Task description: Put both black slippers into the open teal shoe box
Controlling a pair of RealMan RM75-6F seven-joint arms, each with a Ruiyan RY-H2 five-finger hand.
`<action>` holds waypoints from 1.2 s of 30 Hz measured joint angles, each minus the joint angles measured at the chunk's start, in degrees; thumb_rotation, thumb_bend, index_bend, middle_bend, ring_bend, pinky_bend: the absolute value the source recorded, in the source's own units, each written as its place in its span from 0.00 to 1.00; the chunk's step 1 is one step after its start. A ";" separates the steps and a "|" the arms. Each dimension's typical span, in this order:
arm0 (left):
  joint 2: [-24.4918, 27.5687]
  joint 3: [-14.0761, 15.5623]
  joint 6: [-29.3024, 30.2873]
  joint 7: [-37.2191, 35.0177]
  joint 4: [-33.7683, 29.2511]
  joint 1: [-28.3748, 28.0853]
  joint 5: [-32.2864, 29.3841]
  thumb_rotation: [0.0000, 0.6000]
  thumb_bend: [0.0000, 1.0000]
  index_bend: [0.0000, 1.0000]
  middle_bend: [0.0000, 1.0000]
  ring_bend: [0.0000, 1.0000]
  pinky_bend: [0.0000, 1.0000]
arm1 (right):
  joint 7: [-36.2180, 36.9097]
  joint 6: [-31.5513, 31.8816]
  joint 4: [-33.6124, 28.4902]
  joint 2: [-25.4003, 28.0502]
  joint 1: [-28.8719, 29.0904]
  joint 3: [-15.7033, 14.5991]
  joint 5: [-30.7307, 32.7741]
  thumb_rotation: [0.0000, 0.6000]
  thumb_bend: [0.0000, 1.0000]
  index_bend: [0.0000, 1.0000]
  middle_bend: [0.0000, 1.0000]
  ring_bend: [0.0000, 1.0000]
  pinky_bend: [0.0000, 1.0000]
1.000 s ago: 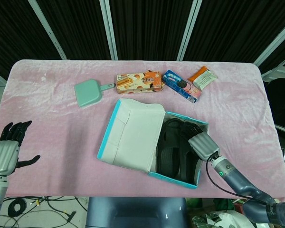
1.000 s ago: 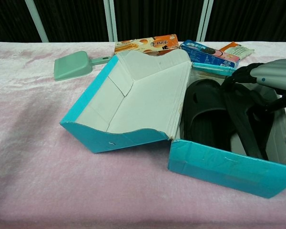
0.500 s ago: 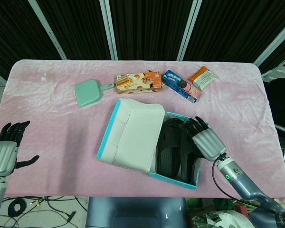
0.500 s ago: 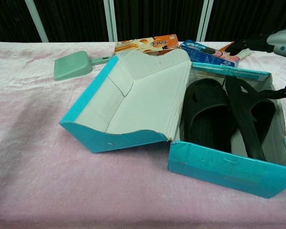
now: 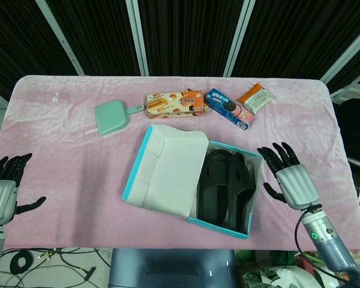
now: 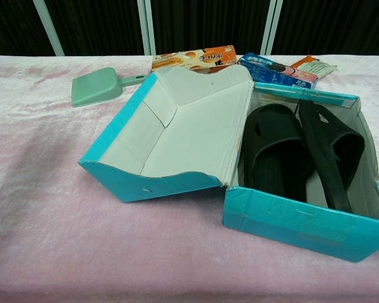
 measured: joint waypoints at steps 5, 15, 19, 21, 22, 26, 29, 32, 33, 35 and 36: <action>-0.38 -0.07 -0.80 0.35 0.08 -0.49 -0.03 1.00 0.00 0.00 0.11 0.06 0.00 | 1.02 -2.43 0.22 -0.23 -0.41 -2.34 -2.76 1.00 0.49 0.18 0.20 0.00 0.03; -0.38 0.01 -1.70 0.34 0.36 -0.59 -0.82 1.00 0.00 0.00 0.11 0.06 0.00 | 0.22 -10.10 -0.13 -3.64 2.99 -3.21 -5.38 1.00 0.61 0.18 0.22 0.00 0.03; -0.47 0.06 -2.08 0.10 0.62 -0.64 -1.07 1.00 0.00 0.00 0.11 0.06 0.00 | -1.42 -12.31 -0.90 -4.30 4.05 -3.16 -5.24 1.00 0.64 0.18 0.23 0.00 0.03; -0.51 0.04 -2.20 0.04 0.70 -0.71 -1.10 1.00 0.00 0.00 0.11 0.06 0.00 | -2.33 -13.51 -1.08 -4.56 4.51 -3.20 -4.95 1.00 0.65 0.18 0.24 0.00 0.03; -0.53 0.02 -2.28 0.01 0.76 -0.76 -1.12 1.00 0.00 0.00 0.11 0.06 0.00 | -2.75 -14.03 -1.12 -4.67 4.69 -3.22 -4.77 1.00 0.65 0.18 0.24 0.00 0.03; -0.51 -0.04 -2.45 0.01 0.78 -0.88 -1.13 1.00 0.00 0.00 0.11 0.06 0.00 | -4.34 -15.34 -0.93 -4.94 5.20 -3.11 -3.39 1.00 0.68 0.18 0.26 0.00 0.03; -0.52 -0.06 -2.58 0.04 0.76 -0.97 -1.15 1.00 0.00 0.00 0.11 0.06 0.00 | -5.30 -15.33 -0.34 -4.98 5.07 -2.98 -2.56 1.00 0.68 0.18 0.28 0.00 0.03; -0.52 -0.07 -2.64 0.07 0.70 -1.03 -1.12 1.00 0.00 0.00 0.11 0.06 0.00 | -5.76 -15.39 0.46 -5.07 4.70 -3.09 -1.64 1.00 0.68 0.18 0.29 0.00 0.03; -0.53 -0.06 -2.65 0.12 0.66 -1.04 -1.07 1.00 0.00 0.00 0.11 0.06 0.00 | -5.73 -15.46 0.60 -5.09 4.62 -3.22 -1.59 1.00 0.68 0.18 0.30 0.00 0.03; -0.54 -0.04 -2.67 0.21 0.58 -1.08 -1.01 1.00 0.00 0.00 0.11 0.06 0.00 | -5.67 -15.55 0.85 -5.16 4.52 -3.43 -1.60 1.00 0.68 0.18 0.31 0.00 0.03; -0.53 -0.03 -2.68 0.27 0.52 -1.09 -0.98 1.00 0.00 0.00 0.11 0.06 0.00 | -5.65 -15.61 1.00 -5.25 4.47 -3.55 -1.64 1.00 0.68 0.18 0.31 0.00 0.03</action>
